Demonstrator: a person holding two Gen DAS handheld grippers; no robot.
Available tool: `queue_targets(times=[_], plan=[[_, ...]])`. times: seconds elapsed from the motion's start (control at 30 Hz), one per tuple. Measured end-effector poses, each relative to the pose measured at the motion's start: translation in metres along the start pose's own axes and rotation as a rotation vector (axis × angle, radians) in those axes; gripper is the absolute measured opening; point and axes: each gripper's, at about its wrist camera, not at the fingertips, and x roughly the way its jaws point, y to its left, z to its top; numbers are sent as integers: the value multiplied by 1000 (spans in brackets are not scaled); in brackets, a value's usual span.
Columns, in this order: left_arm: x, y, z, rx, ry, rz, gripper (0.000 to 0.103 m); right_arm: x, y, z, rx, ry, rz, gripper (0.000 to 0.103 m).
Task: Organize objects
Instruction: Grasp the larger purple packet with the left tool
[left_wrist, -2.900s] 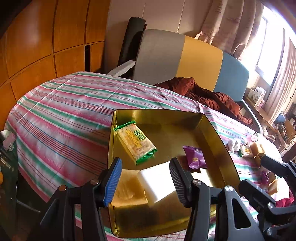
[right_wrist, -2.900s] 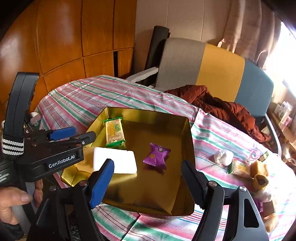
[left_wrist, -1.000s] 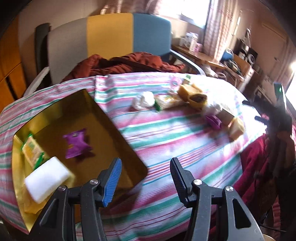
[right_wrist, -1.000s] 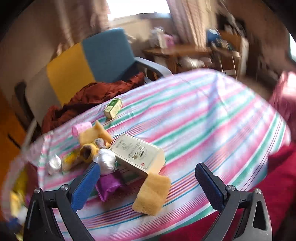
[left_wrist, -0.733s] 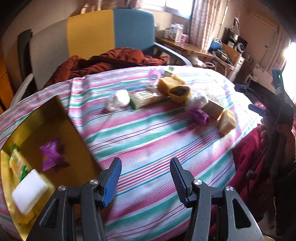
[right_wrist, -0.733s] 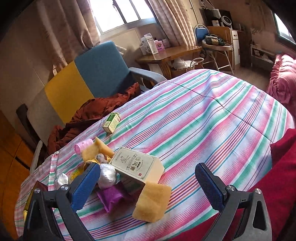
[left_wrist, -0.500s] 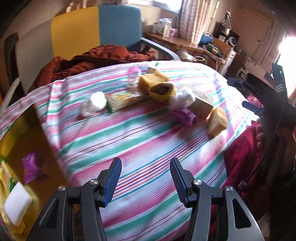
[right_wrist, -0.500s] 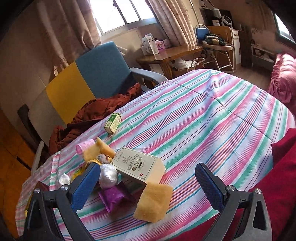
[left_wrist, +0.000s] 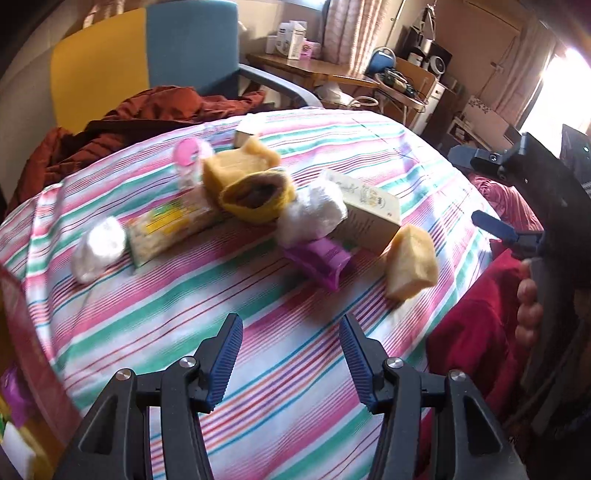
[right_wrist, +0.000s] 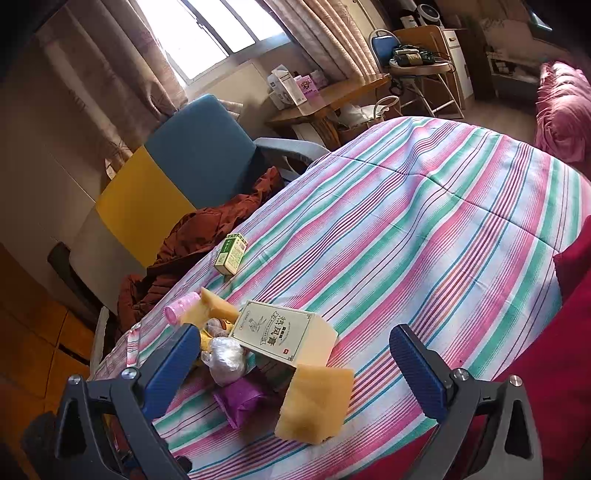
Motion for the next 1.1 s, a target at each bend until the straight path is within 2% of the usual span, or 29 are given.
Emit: queue_targets(times=[0.2, 0.33, 0.6, 0.7, 0.87, 1.1], plan=[[29, -9, 23, -18, 21, -45, 55, 1, -5, 0, 31, 11, 21, 103], [53, -8, 38, -90, 50, -71, 55, 2, -5, 0, 30, 18, 27, 103], [95, -5, 56, -140, 89, -67, 54, 6, -3, 0, 16, 43, 26, 103], [92, -3, 47, -122, 68, -78, 52, 7, -3, -1, 14, 46, 22, 103], [72, 1, 19, -44, 49, -47, 50, 10, -3, 0, 7, 62, 7, 103], [33, 34, -32, -90, 11, -21, 50, 13, 1, -1, -17, 77, -26, 103]])
